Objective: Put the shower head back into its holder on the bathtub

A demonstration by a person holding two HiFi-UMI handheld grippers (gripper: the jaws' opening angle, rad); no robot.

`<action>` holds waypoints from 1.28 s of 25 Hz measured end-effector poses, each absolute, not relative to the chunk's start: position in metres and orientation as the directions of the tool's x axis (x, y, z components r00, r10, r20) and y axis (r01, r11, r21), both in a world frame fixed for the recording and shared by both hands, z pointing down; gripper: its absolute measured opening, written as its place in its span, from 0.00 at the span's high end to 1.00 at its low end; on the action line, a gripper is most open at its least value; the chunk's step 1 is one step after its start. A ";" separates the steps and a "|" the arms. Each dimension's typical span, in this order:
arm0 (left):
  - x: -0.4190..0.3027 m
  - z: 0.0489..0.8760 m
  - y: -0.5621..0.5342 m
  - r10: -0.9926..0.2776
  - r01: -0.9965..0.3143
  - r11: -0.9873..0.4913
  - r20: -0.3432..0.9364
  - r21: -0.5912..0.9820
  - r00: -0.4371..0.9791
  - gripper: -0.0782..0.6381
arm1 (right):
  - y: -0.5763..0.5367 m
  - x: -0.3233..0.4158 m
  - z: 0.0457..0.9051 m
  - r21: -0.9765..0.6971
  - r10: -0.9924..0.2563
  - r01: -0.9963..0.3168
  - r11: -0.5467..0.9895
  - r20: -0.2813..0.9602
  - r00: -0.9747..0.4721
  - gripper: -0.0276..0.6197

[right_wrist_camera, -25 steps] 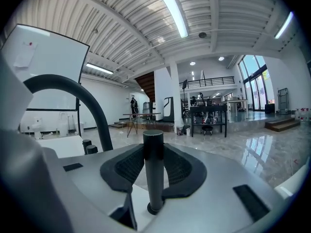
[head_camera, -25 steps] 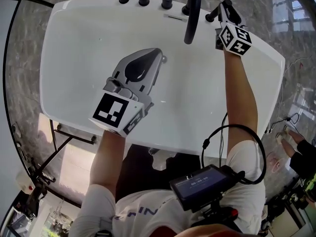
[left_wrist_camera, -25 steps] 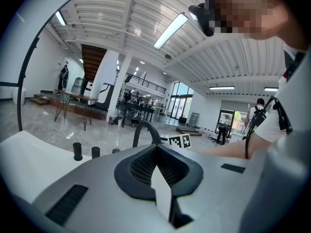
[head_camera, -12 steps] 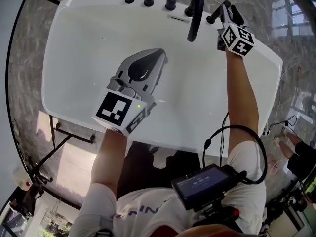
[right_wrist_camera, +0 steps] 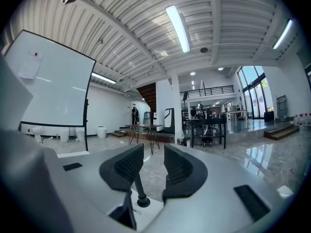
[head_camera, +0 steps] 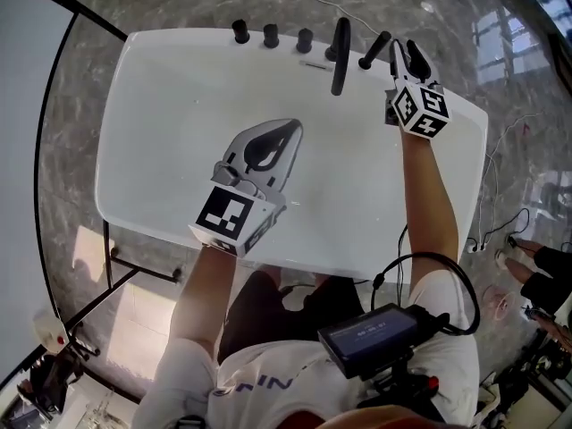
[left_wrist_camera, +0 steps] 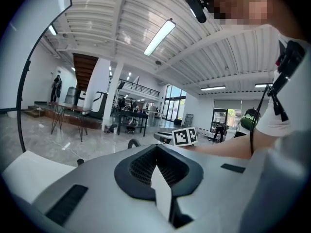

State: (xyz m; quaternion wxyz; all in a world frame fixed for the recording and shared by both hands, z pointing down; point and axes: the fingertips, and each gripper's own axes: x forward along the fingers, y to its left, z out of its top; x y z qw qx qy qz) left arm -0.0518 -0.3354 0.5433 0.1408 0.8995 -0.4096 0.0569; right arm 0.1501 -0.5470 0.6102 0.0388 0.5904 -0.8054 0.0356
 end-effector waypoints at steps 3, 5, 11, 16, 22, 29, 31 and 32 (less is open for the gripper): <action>-0.058 0.520 -0.319 -0.712 -0.740 -0.643 0.201 0.199 0.673 0.87 | -0.511 0.141 0.572 -0.007 -0.948 -0.951 0.308 0.084 -0.307 0.77; -0.061 0.507 -0.307 -0.704 -0.728 -0.655 0.187 0.202 0.685 0.87 | -0.482 0.132 0.547 0.013 -0.945 -0.948 0.318 0.080 -0.316 0.79; -0.059 0.472 -0.276 -0.670 -0.685 -0.696 0.151 0.215 0.727 0.87 | -0.397 0.131 0.479 0.058 -0.956 -0.956 0.289 0.062 -0.285 0.83; -0.066 0.445 -0.266 -0.679 -0.691 -0.692 0.136 0.210 0.721 0.87 | -0.333 0.143 0.445 0.034 -0.966 -0.966 0.257 0.047 -0.255 0.85; -0.054 0.416 -0.242 -0.696 -0.702 -0.680 0.117 0.212 0.709 0.87 | -0.259 0.152 0.421 0.083 -0.966 -0.962 0.260 0.029 -0.258 0.87; -0.004 0.377 -0.191 -0.690 -0.696 -0.699 0.102 0.164 0.716 0.87 | -0.198 0.180 0.389 0.055 -0.960 -0.959 0.278 -0.010 -0.279 0.90; 0.019 0.370 -0.171 -0.680 -0.687 -0.709 0.101 0.162 0.726 0.87 | -0.179 0.195 0.382 0.042 -0.959 -0.959 0.281 -0.010 -0.282 0.91; 0.032 0.369 -0.160 -0.673 -0.680 -0.715 0.105 0.163 0.733 0.87 | -0.169 0.204 0.381 0.032 -0.960 -0.959 0.281 -0.005 -0.281 0.91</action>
